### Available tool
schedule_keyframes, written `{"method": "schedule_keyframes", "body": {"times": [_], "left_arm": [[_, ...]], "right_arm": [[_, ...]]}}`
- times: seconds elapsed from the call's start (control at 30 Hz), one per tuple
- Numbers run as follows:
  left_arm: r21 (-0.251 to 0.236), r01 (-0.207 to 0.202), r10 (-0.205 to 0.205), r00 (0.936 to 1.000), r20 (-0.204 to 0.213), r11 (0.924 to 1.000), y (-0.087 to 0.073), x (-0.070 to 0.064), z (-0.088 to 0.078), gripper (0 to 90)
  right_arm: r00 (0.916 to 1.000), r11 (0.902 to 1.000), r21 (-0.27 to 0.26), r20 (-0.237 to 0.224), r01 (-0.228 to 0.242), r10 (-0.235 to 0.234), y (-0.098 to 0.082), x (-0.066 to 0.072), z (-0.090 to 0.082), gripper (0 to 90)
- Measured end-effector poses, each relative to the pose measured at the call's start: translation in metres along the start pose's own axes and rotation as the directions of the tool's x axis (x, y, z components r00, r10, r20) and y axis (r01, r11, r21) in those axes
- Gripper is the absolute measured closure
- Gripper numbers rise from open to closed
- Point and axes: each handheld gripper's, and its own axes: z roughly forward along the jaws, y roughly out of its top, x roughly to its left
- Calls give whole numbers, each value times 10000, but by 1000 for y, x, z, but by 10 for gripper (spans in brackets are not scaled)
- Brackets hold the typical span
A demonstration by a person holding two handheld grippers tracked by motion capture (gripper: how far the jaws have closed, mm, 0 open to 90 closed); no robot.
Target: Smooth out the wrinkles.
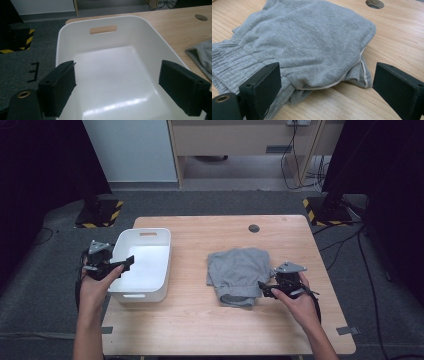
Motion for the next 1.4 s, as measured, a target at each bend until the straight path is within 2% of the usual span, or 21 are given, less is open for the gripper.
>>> {"method": "schedule_keyframes", "body": {"times": [0.13,0.23,0.6,0.83,0.97,1.1,1.4], "left_arm": [[53,130,-129,9996,-246,9999,-5,9,2,187],[244,31,-20,9988,-481,9997,-9,14,5,214],[406,489,-459,9964,-708,9980,-21,34,8,271],[350,750,-723,9946,-747,9966,-28,45,8,395],[447,704,-675,9958,-624,9965,-32,46,12,453],[605,655,-612,9956,-715,9960,-36,46,16,510],[717,828,-776,9944,-721,9940,-42,52,18,664]], "right_arm": [[10000,10000,1,-11,3,-3,0,0,0,84],[10000,10000,5,-18,-66,66,0,0,-1,85],[10000,10000,-19,-22,-21,21,-1,-2,-1,87],[10000,10000,42,-55,-27,27,-1,-1,0,87],[10000,10000,65,-92,11,-10,-1,0,1,87],[9999,10000,85,-106,29,-28,-1,0,1,87],[9999,9999,167,-160,-2,4,-2,1,2,87]]}}
